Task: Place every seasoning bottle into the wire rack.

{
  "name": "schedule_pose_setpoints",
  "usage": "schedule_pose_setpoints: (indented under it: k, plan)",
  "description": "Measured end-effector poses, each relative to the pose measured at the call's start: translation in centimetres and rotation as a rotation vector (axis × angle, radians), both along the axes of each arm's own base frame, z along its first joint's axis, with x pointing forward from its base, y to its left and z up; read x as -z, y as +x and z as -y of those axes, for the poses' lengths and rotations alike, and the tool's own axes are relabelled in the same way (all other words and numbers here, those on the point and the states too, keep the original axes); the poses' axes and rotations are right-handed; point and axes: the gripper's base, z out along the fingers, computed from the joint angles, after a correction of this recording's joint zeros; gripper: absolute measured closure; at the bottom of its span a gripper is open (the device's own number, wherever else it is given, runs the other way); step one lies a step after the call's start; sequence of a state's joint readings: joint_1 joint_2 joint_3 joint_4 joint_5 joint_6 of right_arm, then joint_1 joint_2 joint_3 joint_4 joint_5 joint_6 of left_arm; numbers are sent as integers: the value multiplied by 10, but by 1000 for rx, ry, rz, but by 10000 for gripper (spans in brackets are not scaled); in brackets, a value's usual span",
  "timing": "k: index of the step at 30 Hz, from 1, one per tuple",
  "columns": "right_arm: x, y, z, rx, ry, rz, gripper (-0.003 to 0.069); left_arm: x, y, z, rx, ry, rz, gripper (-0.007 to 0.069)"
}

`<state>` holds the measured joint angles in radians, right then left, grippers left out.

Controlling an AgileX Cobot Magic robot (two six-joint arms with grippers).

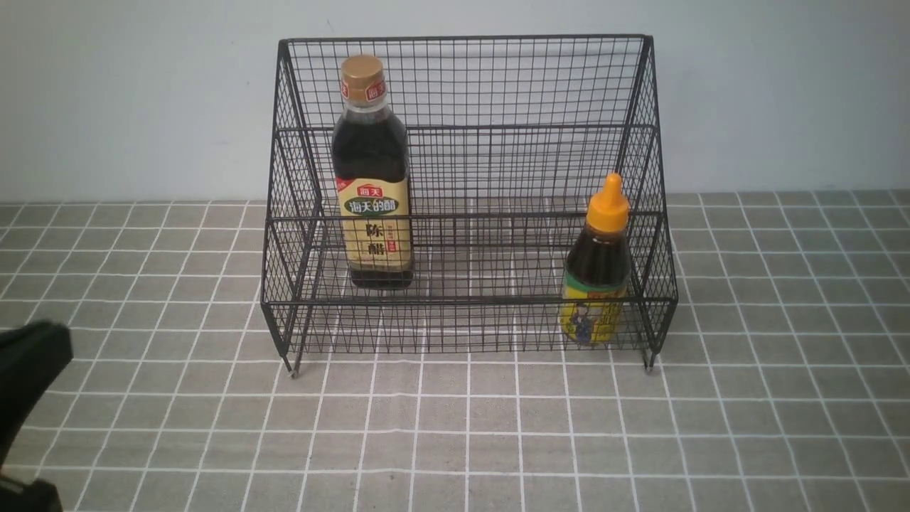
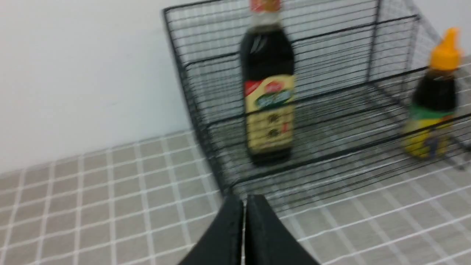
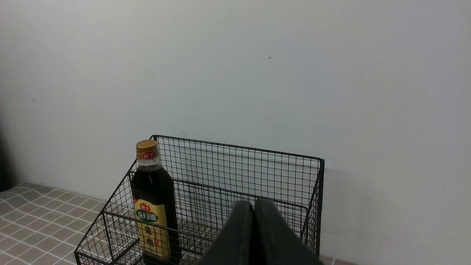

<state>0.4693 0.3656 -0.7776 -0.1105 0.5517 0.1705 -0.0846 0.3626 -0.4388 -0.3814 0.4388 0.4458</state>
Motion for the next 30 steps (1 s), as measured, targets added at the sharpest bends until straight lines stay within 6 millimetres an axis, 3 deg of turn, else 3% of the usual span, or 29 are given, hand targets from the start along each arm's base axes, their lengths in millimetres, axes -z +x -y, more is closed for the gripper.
schedule_pose_setpoints:
  k: [2, 5, 8, 13, 30]
  plan:
    - [0, 0, 0, 0, 0, 0, 673, 12, -1, -2, -24, 10, 3, 631]
    - [0, 0, 0, 0, 0, 0, 673, 57, -10, -9, -84, 45, -1, 631]
    - [0, 0, 0, 0, 0, 0, 673, 89, -19, -12, -112, 43, -13, 631]
    - [0, 0, 0, 0, -1, -2, 673, 124, -27, -15, -139, 40, -57, 631]
    - [1, 0, 0, 1, -3, -8, 673, 129, -27, -16, -157, 20, -72, 631]
